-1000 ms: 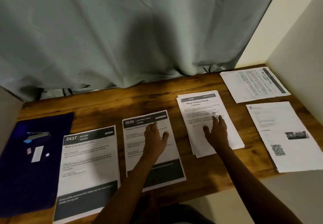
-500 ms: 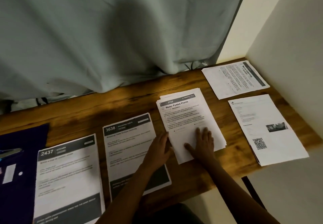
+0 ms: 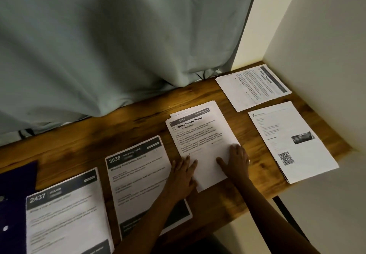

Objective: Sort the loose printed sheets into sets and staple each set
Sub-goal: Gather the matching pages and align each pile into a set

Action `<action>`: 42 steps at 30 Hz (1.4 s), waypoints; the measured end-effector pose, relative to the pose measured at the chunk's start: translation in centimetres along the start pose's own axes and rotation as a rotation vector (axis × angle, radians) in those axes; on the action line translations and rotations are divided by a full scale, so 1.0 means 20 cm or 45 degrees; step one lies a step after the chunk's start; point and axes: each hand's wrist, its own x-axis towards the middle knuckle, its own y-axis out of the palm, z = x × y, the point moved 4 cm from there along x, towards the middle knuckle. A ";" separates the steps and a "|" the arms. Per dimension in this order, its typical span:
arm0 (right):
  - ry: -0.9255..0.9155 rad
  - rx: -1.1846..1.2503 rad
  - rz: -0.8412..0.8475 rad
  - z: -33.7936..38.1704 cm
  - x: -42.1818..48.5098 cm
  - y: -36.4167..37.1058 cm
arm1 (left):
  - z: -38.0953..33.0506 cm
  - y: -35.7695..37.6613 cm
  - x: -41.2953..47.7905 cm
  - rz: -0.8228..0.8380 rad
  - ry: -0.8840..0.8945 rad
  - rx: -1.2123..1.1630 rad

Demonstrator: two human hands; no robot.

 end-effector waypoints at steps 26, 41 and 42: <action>0.253 0.568 0.164 -0.10 0.30 -0.22 | 0.03 0.07 0.04 -0.027 -0.064 0.027; 0.195 0.560 0.050 -0.32 0.49 -0.37 | 0.00 0.11 0.04 -0.094 -0.240 -0.083; 0.191 0.562 0.054 -0.32 0.49 -0.37 | -0.01 0.11 0.05 -0.124 -0.230 -0.106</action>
